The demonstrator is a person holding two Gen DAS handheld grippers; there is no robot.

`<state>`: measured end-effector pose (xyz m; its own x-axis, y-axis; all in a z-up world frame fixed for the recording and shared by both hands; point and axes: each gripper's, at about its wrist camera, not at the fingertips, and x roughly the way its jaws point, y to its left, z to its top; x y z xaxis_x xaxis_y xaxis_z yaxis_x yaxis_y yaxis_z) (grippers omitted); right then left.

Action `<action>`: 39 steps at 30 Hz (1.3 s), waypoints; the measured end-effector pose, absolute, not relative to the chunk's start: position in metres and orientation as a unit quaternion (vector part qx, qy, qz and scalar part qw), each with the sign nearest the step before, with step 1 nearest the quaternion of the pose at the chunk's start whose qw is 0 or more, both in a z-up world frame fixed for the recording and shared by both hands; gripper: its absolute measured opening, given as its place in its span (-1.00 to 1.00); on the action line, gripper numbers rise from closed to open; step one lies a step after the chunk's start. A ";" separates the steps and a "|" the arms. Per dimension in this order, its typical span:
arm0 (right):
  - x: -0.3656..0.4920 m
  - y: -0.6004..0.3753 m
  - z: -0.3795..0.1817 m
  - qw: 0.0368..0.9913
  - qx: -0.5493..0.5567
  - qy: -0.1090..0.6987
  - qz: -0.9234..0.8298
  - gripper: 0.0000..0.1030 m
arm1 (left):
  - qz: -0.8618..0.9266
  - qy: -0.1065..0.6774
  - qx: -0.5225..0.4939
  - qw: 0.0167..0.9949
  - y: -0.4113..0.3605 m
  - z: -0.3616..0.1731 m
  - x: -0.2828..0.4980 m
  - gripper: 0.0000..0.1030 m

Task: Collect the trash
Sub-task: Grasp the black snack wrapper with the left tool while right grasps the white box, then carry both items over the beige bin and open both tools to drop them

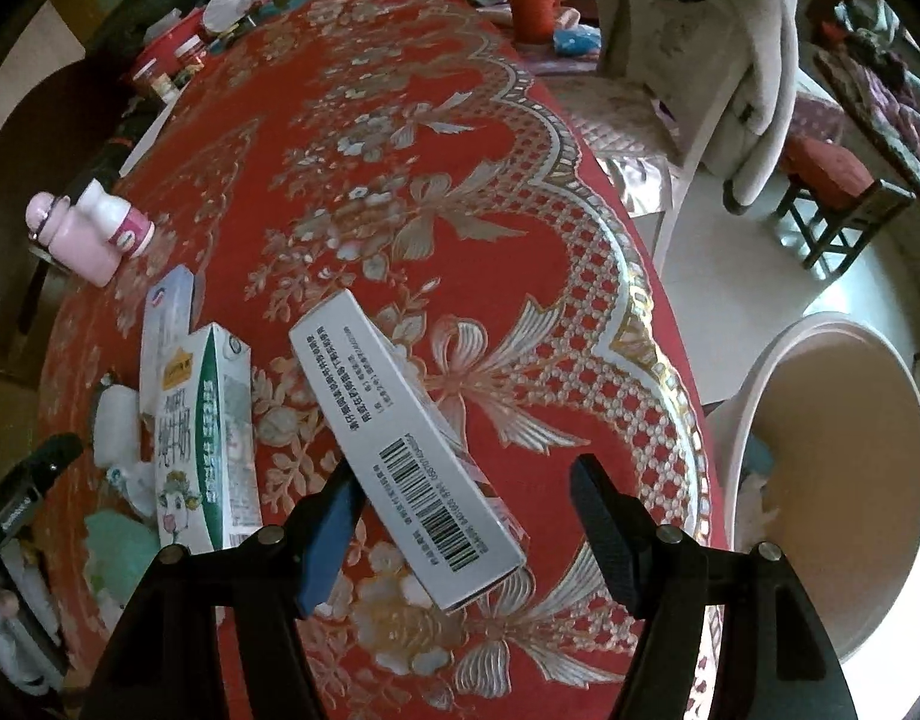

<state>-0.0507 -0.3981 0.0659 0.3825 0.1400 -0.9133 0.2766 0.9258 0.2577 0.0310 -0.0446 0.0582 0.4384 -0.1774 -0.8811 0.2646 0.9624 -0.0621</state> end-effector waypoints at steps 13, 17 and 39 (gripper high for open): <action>-0.038 -0.385 0.063 0.817 0.186 0.546 -0.005 -0.19 | -0.158 0.530 0.028 0.833 -0.049 0.035 0.049 -0.27; -0.041 -0.384 0.067 0.819 0.200 0.537 0.004 -0.39 | -0.158 0.532 0.014 0.832 -0.042 0.037 0.047 -0.62; -0.090 -0.391 0.117 0.844 0.214 0.492 0.022 -0.39 | -0.195 0.467 0.023 0.862 -0.106 0.131 -0.021 -0.64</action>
